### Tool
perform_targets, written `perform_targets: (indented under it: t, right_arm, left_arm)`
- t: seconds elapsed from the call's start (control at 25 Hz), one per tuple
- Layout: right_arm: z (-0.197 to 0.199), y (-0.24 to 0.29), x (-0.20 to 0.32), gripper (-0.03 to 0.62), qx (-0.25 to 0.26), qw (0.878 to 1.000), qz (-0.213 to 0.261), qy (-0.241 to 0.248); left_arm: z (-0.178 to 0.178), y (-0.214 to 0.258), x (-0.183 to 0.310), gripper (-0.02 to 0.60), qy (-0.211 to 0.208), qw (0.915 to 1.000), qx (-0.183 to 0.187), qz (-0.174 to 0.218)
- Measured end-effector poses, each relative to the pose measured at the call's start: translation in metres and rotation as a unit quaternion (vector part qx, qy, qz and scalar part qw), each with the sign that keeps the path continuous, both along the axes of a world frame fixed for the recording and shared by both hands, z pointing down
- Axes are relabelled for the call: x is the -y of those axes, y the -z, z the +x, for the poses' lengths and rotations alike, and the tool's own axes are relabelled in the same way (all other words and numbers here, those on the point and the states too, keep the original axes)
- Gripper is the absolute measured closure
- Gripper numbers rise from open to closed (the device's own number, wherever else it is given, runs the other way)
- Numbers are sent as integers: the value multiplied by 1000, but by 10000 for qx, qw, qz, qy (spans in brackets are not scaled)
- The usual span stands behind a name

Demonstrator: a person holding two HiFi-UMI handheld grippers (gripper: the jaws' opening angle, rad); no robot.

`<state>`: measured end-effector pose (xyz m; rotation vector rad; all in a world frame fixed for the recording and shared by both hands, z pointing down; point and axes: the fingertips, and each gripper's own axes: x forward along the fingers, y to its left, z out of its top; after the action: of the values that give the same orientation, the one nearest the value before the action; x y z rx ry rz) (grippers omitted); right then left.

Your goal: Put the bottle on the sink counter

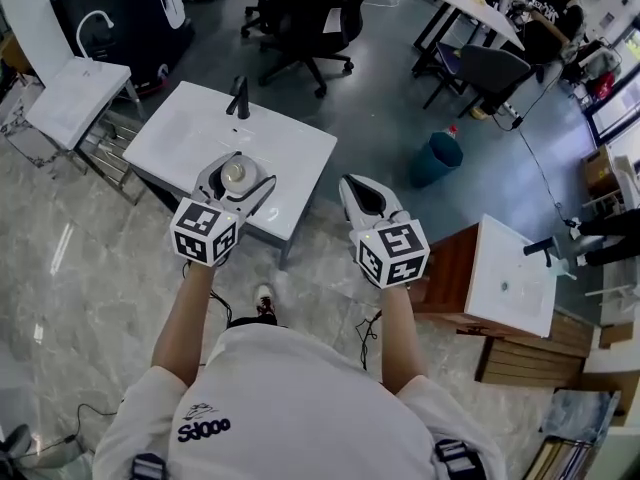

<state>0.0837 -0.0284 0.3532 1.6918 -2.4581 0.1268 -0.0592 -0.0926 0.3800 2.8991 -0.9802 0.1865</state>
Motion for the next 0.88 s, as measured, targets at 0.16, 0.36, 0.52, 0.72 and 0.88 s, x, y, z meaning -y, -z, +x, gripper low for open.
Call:
perform_targets:
  t: [0.16, 0.36, 0.52, 0.72, 0.88]
  right_arm:
    - [1, -5, 24, 585, 0, 10000, -89, -18]
    - [1, -13, 49, 585, -15, 9998, -198, -39]
    - [-1, -17, 67, 585, -16, 9997, -258, -50]
    - [-4, -24, 87, 585, -4, 9994, -331, -65]
    - [-5, -29, 102, 585, -4, 9992, -384, -110]
  left_arm:
    - [5, -5, 27, 238, -47, 10000, 18, -78]
    - [7, -12, 54, 238, -84, 9998, 37, -162]
    - [7, -19, 70, 238, -127, 9996, 51, -236]
    - [11, -28, 87, 238, -216, 9992, 79, -314]
    - [11, -33, 103, 238, -284, 9990, 118, -337]
